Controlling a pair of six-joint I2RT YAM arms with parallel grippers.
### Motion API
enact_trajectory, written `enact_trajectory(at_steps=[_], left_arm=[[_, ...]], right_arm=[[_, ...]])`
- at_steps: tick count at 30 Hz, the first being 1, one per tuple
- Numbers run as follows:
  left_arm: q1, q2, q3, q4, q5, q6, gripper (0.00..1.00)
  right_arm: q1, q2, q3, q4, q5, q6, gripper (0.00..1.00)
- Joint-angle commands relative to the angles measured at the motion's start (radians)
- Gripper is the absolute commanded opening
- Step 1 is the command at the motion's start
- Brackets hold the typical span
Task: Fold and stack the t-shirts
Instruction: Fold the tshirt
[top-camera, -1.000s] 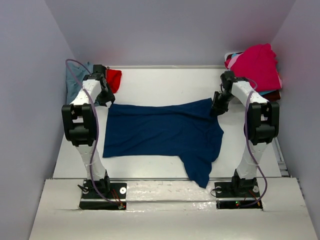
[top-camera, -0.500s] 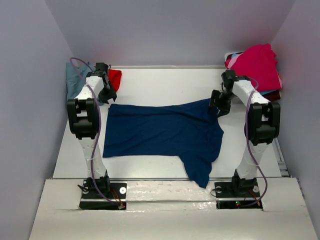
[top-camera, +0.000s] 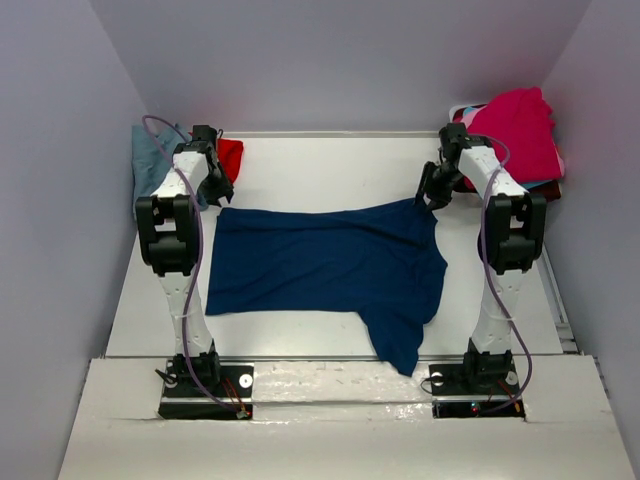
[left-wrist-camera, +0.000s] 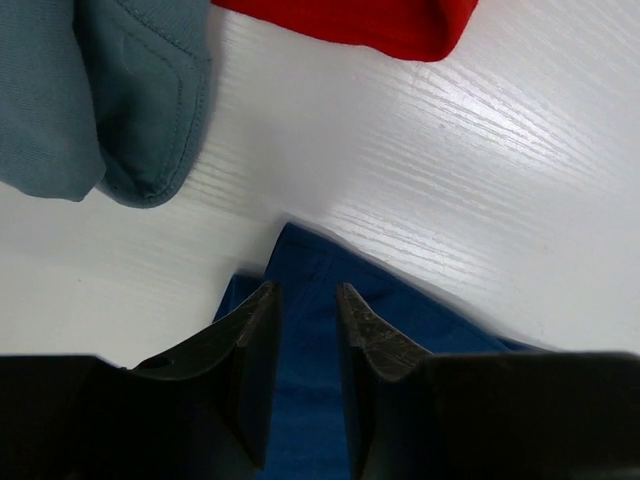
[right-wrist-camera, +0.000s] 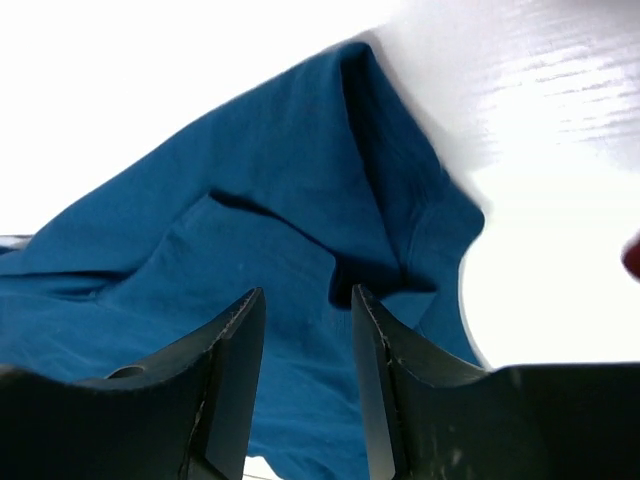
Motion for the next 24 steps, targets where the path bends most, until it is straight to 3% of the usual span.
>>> enact_trajectory(at_steps=[1,24], left_arm=[[0.005,-0.038,-0.004,0.005,0.014,0.013,0.38],[-0.005,-0.110,-0.141,0.036,0.048,0.013,0.35]], right_arm=[[-0.006,0.004,0.038,-0.014,-0.013,-0.002,0.46],[-0.006,-0.019,-0.109,0.025,-0.028,-0.018,0.43]])
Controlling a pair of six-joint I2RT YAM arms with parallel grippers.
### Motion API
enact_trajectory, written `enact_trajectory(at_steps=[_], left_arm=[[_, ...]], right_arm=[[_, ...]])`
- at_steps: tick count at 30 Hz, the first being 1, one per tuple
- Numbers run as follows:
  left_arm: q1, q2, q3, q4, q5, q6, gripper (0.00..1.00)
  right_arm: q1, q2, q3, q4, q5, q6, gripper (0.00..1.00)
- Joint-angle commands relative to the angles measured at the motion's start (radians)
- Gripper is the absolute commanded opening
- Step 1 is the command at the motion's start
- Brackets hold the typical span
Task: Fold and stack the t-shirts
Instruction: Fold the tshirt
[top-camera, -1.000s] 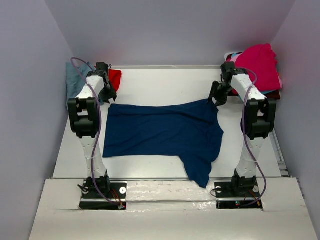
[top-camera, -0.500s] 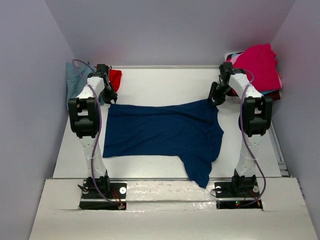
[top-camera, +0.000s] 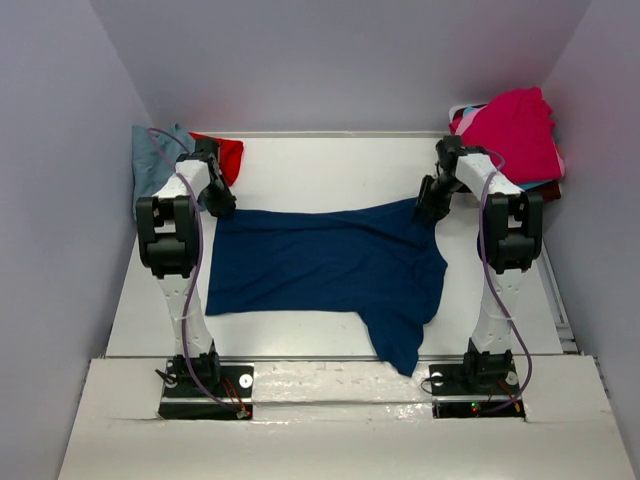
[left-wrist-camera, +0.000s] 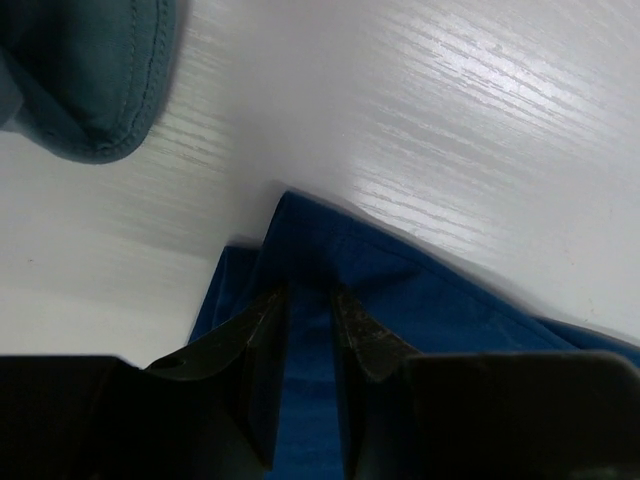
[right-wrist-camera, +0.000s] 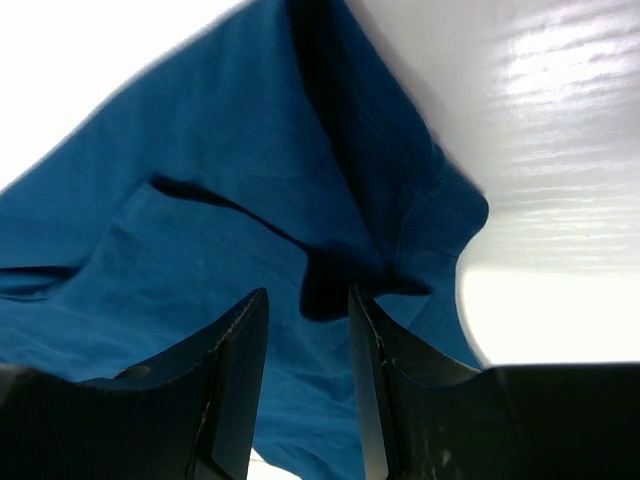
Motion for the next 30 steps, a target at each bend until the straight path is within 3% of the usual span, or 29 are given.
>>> enact_trajectory(at_steps=[1,9,11,15,19,30], left_arm=[[-0.004,-0.091,-0.018,0.001,0.003,0.009,0.35],[-0.004,-0.111,-0.023,-0.001,0.008,0.012,0.31],[-0.004,-0.119,-0.028,-0.001,0.008,0.010,0.17],[-0.004,-0.136,-0.038,0.001,0.009,0.009,0.06],[-0.013,-0.157,-0.045,-0.001,0.009,0.007,0.06],[-0.022,-0.188,-0.112,0.016,0.005,0.010,0.06]], right_arm=[[-0.006,-0.040,-0.050,0.030,-0.011,-0.012,0.43],[-0.006,-0.060,-0.087,0.036,-0.019,-0.010,0.42],[-0.006,-0.065,-0.091,0.034,-0.019,-0.010,0.37],[0.003,-0.083,-0.099,0.031,-0.020,-0.010,0.28],[0.003,-0.105,-0.119,0.031,-0.024,-0.012,0.22],[0.012,-0.195,-0.153,-0.005,-0.043,-0.030,0.19]])
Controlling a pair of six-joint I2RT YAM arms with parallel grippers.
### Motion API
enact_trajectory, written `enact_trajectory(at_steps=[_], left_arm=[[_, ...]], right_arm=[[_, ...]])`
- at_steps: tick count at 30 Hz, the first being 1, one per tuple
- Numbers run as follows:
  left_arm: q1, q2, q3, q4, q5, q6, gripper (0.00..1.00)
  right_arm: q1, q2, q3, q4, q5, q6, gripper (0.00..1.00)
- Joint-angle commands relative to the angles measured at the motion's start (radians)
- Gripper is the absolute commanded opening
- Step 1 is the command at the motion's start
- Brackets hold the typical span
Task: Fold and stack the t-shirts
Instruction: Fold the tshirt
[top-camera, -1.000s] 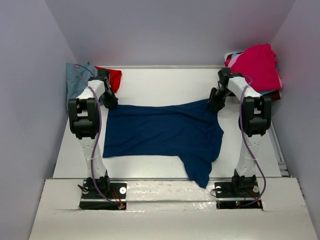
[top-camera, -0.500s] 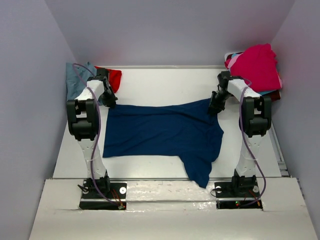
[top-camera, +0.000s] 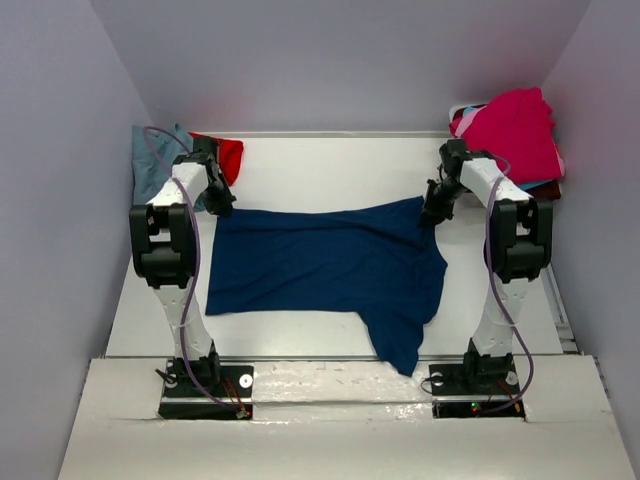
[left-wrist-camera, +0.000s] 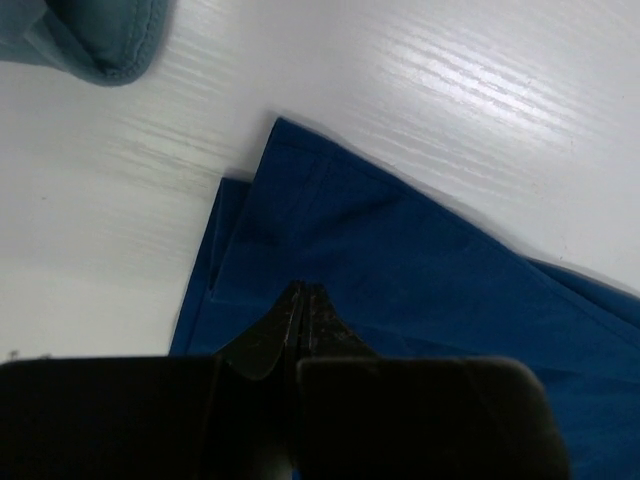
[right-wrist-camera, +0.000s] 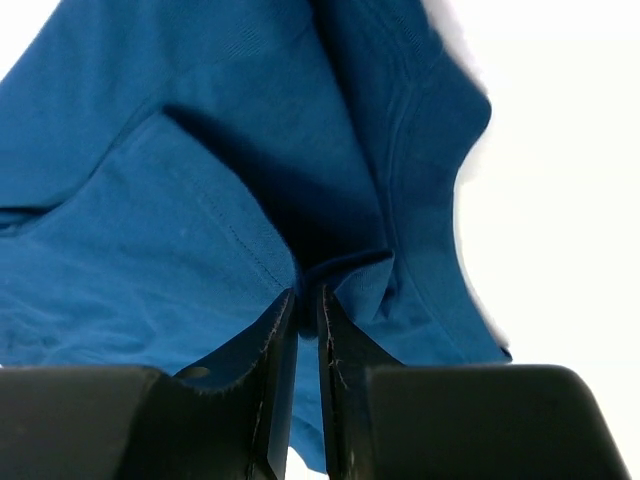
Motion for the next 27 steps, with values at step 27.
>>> enact_trajectory(at_steps=[27], left_arm=[[-0.005,-0.036,0.021,-0.019,0.006,0.013,0.11]], right_arm=[[0.226,-0.132,-0.201,-0.057,-0.006,-0.063,0.27]])
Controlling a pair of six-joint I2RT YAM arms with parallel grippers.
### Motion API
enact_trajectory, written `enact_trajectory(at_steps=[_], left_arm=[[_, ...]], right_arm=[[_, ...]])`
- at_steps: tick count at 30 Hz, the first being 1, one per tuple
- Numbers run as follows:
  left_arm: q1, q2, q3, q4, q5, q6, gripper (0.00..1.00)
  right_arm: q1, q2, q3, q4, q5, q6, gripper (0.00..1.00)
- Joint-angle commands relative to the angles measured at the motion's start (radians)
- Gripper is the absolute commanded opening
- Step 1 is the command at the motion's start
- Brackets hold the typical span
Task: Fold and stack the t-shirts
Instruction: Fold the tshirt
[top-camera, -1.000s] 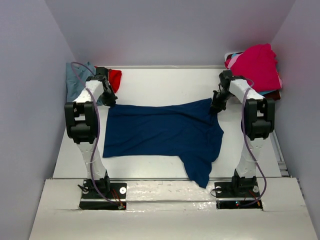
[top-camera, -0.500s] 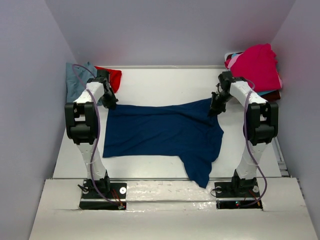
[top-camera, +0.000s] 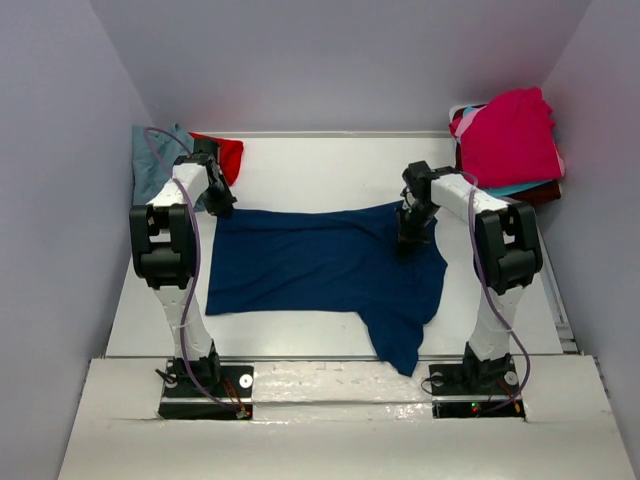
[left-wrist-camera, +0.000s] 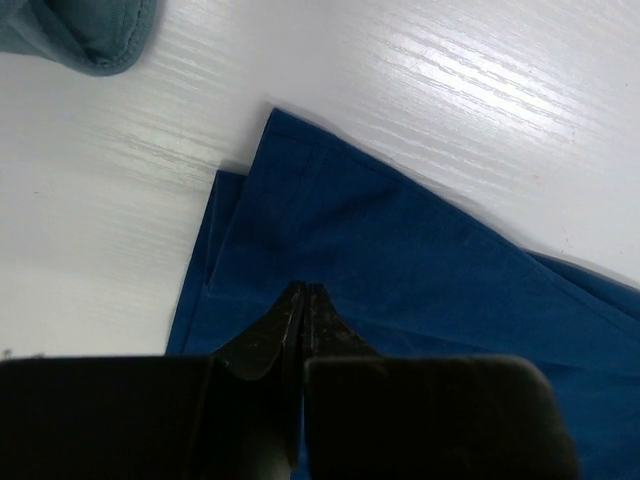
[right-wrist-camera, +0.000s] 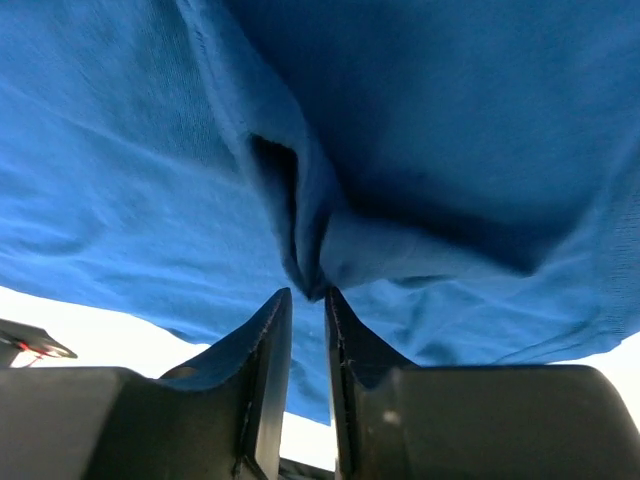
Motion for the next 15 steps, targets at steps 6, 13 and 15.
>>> enact_trajectory(at_steps=[6,13,15], left_arm=[[-0.003,-0.032,0.030,-0.017,0.001,0.015,0.11],[-0.003,-0.032,0.025,-0.014,0.001,0.016,0.11],[-0.003,-0.032,0.027,-0.014,0.003,0.015,0.11]], right_arm=[[0.030,-0.090,-0.117,-0.008,0.039,-0.002,0.34],[0.040,-0.177,-0.149,0.004,0.082,0.044,0.37],[0.040,-0.187,-0.116,0.007,0.097,0.060,0.38]])
